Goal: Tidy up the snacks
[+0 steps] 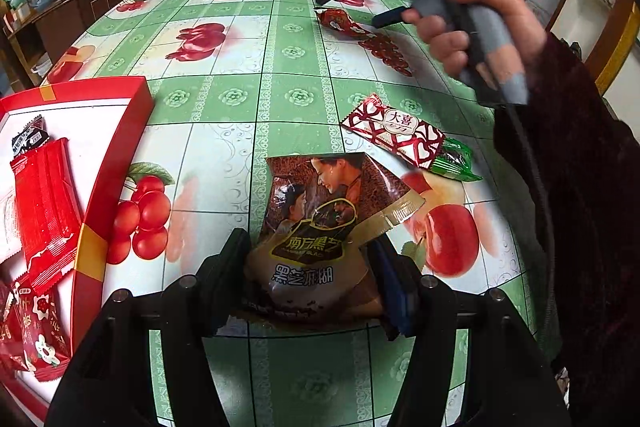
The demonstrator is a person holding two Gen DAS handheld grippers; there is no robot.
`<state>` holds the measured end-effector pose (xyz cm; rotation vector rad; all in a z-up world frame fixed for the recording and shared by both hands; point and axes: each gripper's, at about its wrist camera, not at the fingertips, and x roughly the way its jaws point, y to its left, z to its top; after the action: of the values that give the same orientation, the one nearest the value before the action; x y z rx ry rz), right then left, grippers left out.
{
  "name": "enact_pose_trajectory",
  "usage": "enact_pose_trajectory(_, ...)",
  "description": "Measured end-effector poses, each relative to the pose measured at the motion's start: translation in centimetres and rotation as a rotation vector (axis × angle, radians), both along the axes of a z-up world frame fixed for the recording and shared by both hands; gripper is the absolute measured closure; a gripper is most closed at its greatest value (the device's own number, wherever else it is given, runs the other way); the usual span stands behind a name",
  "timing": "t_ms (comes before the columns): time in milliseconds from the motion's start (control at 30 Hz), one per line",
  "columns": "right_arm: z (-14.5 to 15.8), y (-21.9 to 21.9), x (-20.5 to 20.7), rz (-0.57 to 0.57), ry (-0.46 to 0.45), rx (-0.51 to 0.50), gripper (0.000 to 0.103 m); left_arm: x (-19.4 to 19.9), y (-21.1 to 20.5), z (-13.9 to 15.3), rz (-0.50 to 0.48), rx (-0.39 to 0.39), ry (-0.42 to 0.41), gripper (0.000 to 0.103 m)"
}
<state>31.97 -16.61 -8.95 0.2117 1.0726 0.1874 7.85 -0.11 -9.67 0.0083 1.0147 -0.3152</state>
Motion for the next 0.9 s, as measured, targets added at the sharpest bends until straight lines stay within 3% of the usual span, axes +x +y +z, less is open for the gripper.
enact_pose_trajectory(100, -1.0, 1.7, 0.6, 0.006, 0.016, -0.102, 0.022, 0.0, -0.1, 0.0, -0.002, 0.012, -0.001, 0.043)
enact_pose_trajectory(200, -1.5, 2.8, 0.8, -0.001, -0.001, -0.217, 0.031, 0.1, -0.1, 0.0, -0.002, 0.009, 0.002, 0.043)
enact_pose_trajectory(267, -1.6, 3.2, 0.7, -0.013, -0.021, -0.299, 0.057, 0.1, 0.0, 0.0, 0.000, 0.004, 0.004, 0.043)
enact_pose_trajectory(300, -1.6, 3.2, 0.4, -0.007, -0.023, -0.311, 0.058, 0.1, 0.0, 0.0, 0.001, 0.002, 0.004, 0.043)
enact_pose_trajectory(567, -1.3, -3.0, -4.0, -0.041, 0.001, -0.264, 0.059, 0.0, 0.1, 0.0, 0.015, -0.001, -0.001, 0.043)
enact_pose_trajectory(700, -1.1, -6.7, -9.0, -0.062, 0.016, -0.248, 0.064, 0.1, 0.2, 0.0, 0.023, -0.014, 0.005, 0.043)
enact_pose_trajectory(900, -1.1, -8.9, -17.3, 0.013, -0.032, -0.194, 0.066, 0.3, 0.8, 0.0, 0.051, -0.018, 0.000, 0.043)
